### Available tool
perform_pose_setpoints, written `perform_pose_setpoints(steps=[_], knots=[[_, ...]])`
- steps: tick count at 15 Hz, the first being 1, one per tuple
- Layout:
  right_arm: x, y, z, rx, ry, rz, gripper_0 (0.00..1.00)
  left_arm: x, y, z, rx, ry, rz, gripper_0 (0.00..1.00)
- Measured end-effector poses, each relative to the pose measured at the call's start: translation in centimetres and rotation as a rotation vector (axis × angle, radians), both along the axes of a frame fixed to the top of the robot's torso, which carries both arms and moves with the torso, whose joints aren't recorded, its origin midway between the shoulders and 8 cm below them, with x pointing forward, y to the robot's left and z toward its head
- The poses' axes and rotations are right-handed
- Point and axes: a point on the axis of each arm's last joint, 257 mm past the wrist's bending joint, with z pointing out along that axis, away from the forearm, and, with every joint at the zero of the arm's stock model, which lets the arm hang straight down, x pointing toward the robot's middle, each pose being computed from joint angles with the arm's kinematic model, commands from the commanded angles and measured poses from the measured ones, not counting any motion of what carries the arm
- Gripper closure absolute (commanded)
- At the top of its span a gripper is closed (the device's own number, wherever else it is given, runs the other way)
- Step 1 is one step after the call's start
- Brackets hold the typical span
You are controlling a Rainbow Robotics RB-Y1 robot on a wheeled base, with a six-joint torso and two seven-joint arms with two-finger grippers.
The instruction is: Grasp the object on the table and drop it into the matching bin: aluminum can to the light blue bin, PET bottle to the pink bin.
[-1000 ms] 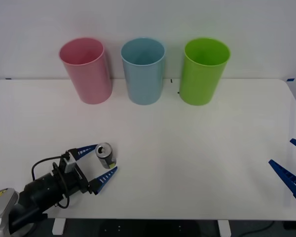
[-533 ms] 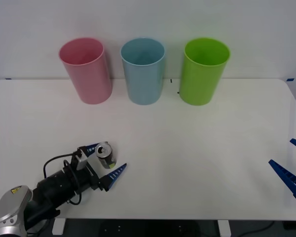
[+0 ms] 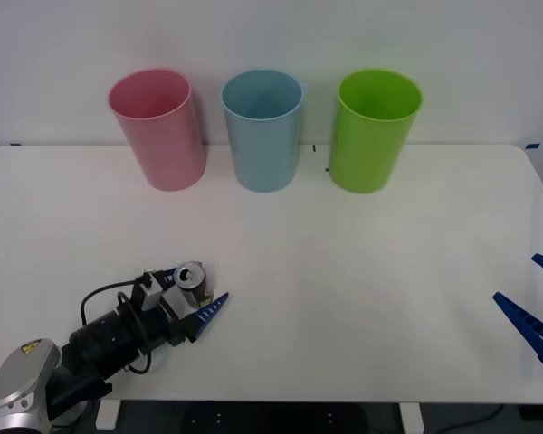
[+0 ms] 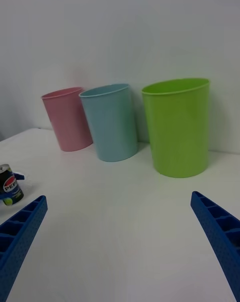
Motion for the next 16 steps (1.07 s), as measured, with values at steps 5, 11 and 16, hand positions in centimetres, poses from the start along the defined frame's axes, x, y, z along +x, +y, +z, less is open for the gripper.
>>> perform_pose_setpoints(steps=[5,11,16], knots=[[0.0,0.0,0.0,0.0,0.0,0.0,0.0,0.1,0.2,0.1,-0.007,0.001,0.005,1.0],[0.0,0.0,0.0,0.0,0.0,0.0,0.0,0.4,0.9,0.6,-0.035,0.01,0.027,1.0],[0.0,0.0,0.0,0.0,0.0,0.0,0.0,1.4,2.0,3.7,-0.088,-0.036,0.052,1.0]])
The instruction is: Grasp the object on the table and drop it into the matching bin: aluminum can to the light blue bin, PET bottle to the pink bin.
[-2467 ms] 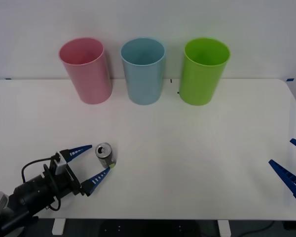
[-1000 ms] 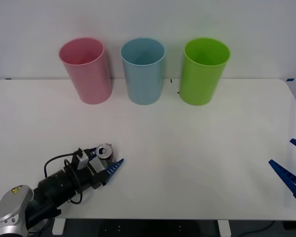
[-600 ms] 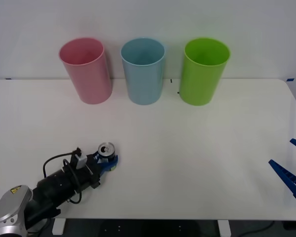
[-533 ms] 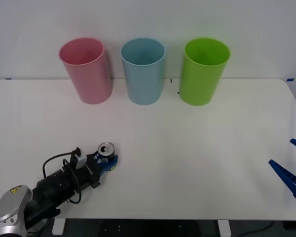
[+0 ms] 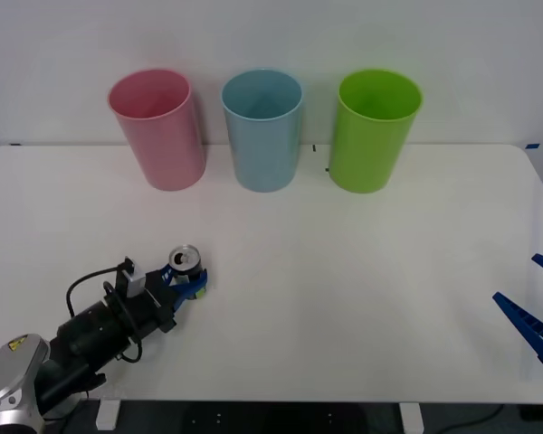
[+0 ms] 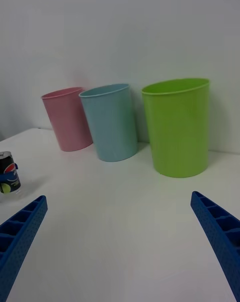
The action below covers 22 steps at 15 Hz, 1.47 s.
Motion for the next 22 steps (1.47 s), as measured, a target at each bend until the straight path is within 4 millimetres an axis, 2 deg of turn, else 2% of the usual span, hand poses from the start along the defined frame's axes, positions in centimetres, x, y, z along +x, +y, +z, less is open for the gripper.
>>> perform_pose_setpoints(steps=[5,10,15,22], knots=[[0.0,0.0,0.0,0.0,0.0,0.0,0.0,0.9,0.7,4.0,-0.072,-0.061,0.022,1.0],[0.0,0.0,0.0,0.0,0.0,0.0,0.0,2.5,1.4,9.0,-0.134,-0.102,0.059,1.0],[0.0,0.0,0.0,0.0,0.0,0.0,0.0,4.9,1.1,15.0,-0.183,-0.158,0.111,1.0],[0.0,0.0,0.0,0.0,0.0,0.0,0.0,7.4,-0.3,22.5,-0.274,-0.167,0.062,1.0]])
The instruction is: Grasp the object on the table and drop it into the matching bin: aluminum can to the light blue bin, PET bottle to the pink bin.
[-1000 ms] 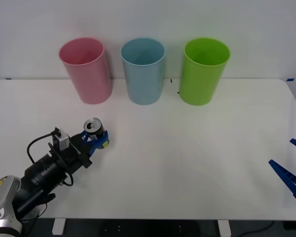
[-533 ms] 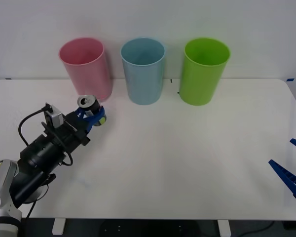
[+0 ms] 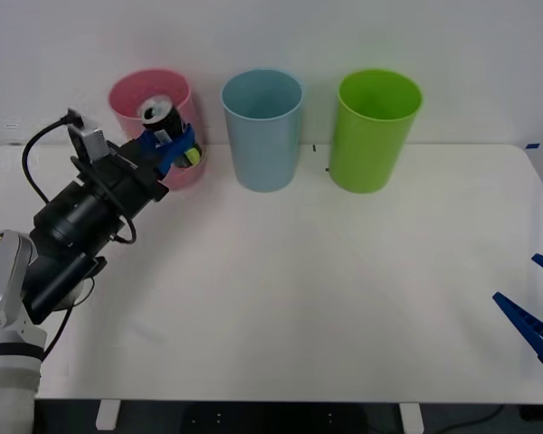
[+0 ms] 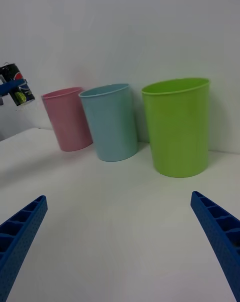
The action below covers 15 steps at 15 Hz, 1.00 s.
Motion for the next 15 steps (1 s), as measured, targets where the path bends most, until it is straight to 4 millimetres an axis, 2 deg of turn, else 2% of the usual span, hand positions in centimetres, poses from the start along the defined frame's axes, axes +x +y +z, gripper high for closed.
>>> perform_pose_setpoints(steps=[3,6,12,15], knots=[[0.0,0.0,0.0,0.0,0.0,0.0,0.0,1.3,-0.1,3.1,-0.017,-0.002,-0.018,1.0],[0.0,0.0,0.0,0.0,0.0,0.0,0.0,2.9,-0.4,5.0,-0.008,0.01,-0.001,1.0],[0.0,0.0,0.0,0.0,0.0,0.0,0.0,7.8,-2.8,5.9,0.016,0.053,0.02,1.0],[0.0,0.0,0.0,0.0,0.0,0.0,0.0,11.0,-4.1,6.4,0.035,0.084,0.035,1.0]])
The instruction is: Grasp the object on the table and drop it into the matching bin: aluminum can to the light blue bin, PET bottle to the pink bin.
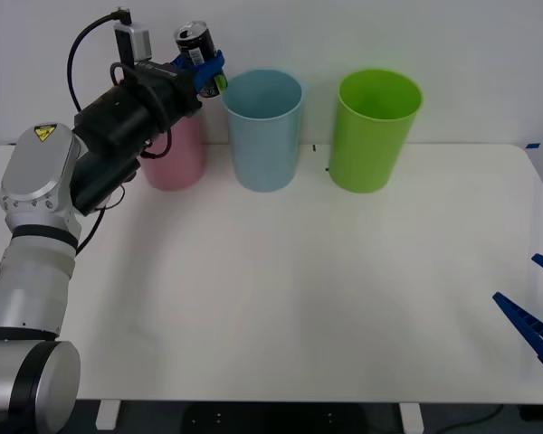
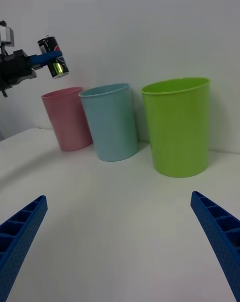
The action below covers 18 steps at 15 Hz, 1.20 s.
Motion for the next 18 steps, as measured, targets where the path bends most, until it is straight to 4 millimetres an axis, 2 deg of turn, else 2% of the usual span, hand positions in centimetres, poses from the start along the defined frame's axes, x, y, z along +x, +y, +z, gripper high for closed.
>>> perform_pose_setpoints(steps=[3,10,13,18], knots=[[0.0,0.0,0.0,0.0,0.0,0.0,0.0,2.7,-1.7,0.4,0.028,0.029,0.019,1.0],[0.0,0.0,0.0,0.0,0.0,0.0,0.0,6.7,-7.1,1.2,0.089,0.033,0.172,1.0],[0.0,0.0,0.0,0.0,0.0,0.0,0.0,7.2,-8.4,1.4,0.111,0.024,0.218,1.0],[0.0,0.0,0.0,0.0,0.0,0.0,0.0,7.1,-9.3,1.3,0.126,0.02,0.221,1.0]])
